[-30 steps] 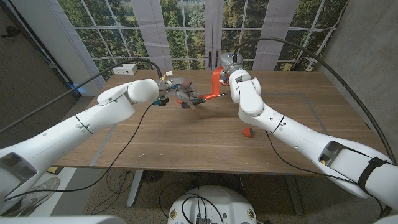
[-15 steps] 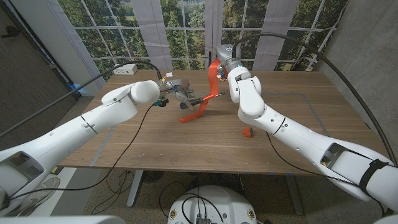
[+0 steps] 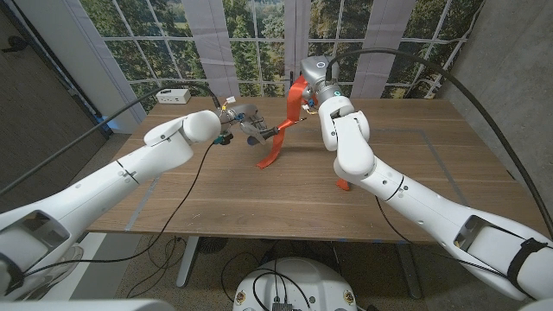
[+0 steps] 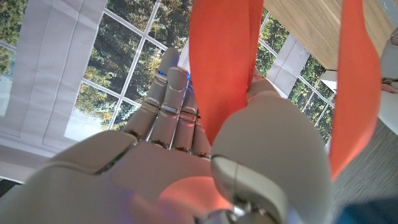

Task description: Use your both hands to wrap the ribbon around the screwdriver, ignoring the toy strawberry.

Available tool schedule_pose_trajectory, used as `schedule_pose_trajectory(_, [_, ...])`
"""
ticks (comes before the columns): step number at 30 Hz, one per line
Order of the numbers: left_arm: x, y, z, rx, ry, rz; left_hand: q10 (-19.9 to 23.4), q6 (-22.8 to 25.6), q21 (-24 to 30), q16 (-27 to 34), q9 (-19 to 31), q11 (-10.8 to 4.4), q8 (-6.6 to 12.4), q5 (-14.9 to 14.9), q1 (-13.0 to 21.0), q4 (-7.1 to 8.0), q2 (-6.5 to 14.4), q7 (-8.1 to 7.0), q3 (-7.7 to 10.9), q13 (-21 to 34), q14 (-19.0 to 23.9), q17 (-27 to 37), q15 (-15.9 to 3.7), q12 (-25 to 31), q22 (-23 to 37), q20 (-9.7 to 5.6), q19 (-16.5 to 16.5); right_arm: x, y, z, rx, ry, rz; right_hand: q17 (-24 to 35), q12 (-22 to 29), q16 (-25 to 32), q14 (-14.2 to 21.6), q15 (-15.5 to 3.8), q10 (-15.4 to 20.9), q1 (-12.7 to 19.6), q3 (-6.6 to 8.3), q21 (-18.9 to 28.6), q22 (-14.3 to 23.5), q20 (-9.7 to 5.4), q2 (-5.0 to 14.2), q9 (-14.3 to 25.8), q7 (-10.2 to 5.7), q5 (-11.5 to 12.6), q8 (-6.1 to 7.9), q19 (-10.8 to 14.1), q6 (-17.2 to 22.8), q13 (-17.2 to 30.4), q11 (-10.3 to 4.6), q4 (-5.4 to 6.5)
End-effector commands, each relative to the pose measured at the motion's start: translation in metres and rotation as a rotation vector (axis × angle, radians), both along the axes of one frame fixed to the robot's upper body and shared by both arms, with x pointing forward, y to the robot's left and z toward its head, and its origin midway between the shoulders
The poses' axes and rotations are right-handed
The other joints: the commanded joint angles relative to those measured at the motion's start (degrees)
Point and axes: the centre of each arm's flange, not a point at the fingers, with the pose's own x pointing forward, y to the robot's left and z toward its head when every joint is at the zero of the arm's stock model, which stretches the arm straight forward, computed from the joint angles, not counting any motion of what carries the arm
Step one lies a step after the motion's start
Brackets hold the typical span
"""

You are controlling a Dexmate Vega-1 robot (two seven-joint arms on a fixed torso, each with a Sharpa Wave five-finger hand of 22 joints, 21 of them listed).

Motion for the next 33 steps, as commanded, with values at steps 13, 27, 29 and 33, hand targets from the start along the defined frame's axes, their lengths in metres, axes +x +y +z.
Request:
schedule_pose_trajectory(13, [0.007,0.0,0.014,-0.115,-0.053,0.029,0.82,2.14,0.75,-0.29,0.39,0.06,-0.45,0.31,9.3,-0.12,9.34,-0.99,2.14,0.45,9.91,16.54,-14.59,-0.33,0.25,-2.08,-0.34,-0.033,-0.007,-0.049,0.032,0.02,0.037,0.08,10.66,0.43,0.71,-9.39,4.84,6.94,-0.23,1.48,-0.48,-3.45,6.57,15.65,-3.47,0.32,-0.03,-0.25,9.05,29.62,-4.6,0.49])
schedule_pose_trajectory(27, [0.005,-0.007,0.021,-0.139,-0.062,0.0,0.85,2.28,1.03,-0.59,0.5,0.15,-0.72,0.33,9.31,-0.16,9.25,-0.84,2.18,0.69,10.11,16.64,-14.6,-0.57,0.26,-2.09,-0.41,-0.021,-0.015,-0.08,0.084,0.114,0.024,0.07,10.66,0.63,0.73,-9.38,4.9,7.06,-0.34,2.39,-0.91,-3.5,6.54,15.7,-3.61,0.31,-0.31,-0.66,9.14,29.58,-4.67,0.57])
schedule_pose_trajectory(29, [0.004,-0.007,0.021,-0.155,-0.075,-0.002,0.92,2.31,1.08,-0.63,0.54,0.16,-0.77,0.34,9.32,-0.17,9.23,-0.86,2.19,0.74,10.14,16.7,-14.59,-0.59,0.26,-2.08,-0.42,-0.019,-0.017,-0.084,0.099,0.128,0.026,0.07,10.54,0.66,0.72,-9.37,4.96,7.08,-0.36,2.51,-0.97,-3.51,6.52,15.79,-3.52,0.31,-0.31,-0.73,9.13,29.34,-4.63,0.58])
schedule_pose_trajectory(33, [0.002,-0.009,0.024,-0.155,-0.084,-0.005,1.01,2.29,1.14,-0.67,0.58,0.12,-0.83,0.35,9.32,-0.16,9.23,-0.88,2.21,0.75,10.19,16.77,-14.58,-0.63,0.26,-2.1,-0.43,-0.015,-0.021,-0.089,0.115,0.149,0.03,0.07,10.69,0.71,0.71,-9.37,4.92,7.12,-0.39,2.79,-1.08,-3.5,6.53,15.72,-3.49,0.31,-0.44,-0.84,9.16,29.61,-4.59,0.61])
